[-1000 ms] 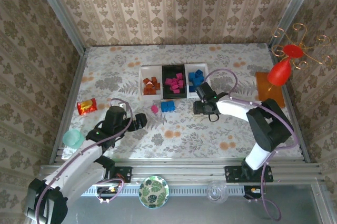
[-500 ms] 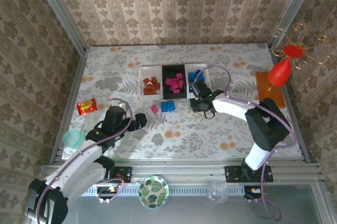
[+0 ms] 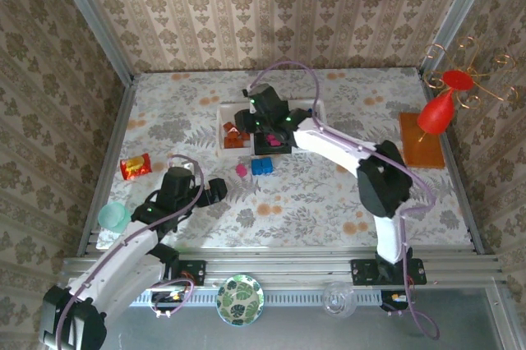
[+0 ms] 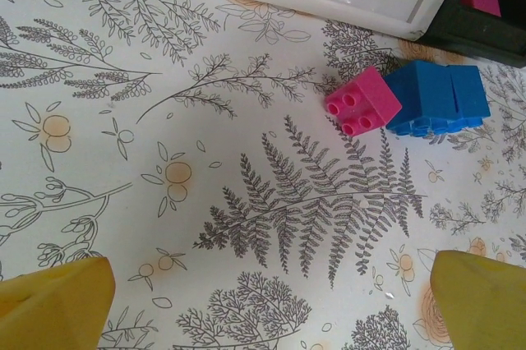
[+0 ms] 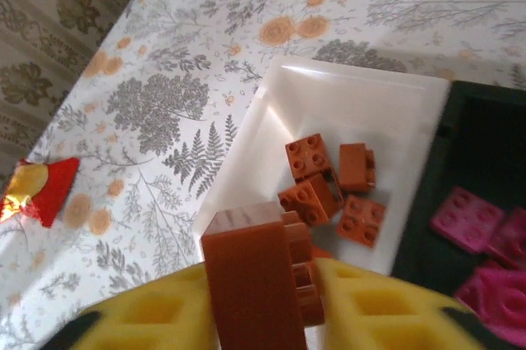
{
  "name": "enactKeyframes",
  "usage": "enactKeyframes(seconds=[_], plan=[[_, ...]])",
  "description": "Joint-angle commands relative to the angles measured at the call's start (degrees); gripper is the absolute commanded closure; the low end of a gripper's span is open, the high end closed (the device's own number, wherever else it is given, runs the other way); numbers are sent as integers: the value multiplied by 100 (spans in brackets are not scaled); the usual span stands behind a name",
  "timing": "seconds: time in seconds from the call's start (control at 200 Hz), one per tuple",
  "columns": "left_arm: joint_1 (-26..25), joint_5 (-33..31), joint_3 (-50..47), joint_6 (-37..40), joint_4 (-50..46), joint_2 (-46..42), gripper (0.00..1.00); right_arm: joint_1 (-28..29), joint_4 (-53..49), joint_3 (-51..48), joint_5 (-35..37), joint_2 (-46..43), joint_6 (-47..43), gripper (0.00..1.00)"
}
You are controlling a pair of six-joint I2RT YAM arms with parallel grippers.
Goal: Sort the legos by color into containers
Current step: Place the lego in the container, then pick up the lego from the center of the table.
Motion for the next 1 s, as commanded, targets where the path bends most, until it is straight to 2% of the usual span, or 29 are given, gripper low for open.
enactKeyframes(seconds=[0.0,0.05,0.12,0.255,0.34,0.43,0.63,0.905,0.995], plan=[[36,-60,250,73,-221,-53,0,-15,-319,590,-93,455,147,41],[35,-38,265,95,-176,2,0,-10,-366,615,-50,447,154,34],[35,83,297,143,-21,161,5,-11,-198,254,-19,172,161,31],[35,117,490,130,179,651,13,9,287,-994,34,-690,141,36],[35,80,601,118,247,683,12,95,245,-1502,-51,-1019,-75,37],[35,-89,686,165,109,500,8,289,-107,-1676,-203,-1047,-341,37],[37,-449,734,241,-485,-192,0,869,-502,-1507,54,-541,-857,37],[35,-482,712,268,-997,-737,0,1012,-779,-823,231,387,-1145,44],[42,-457,689,233,-990,-762,0,1031,-888,-640,483,653,-1199,47]])
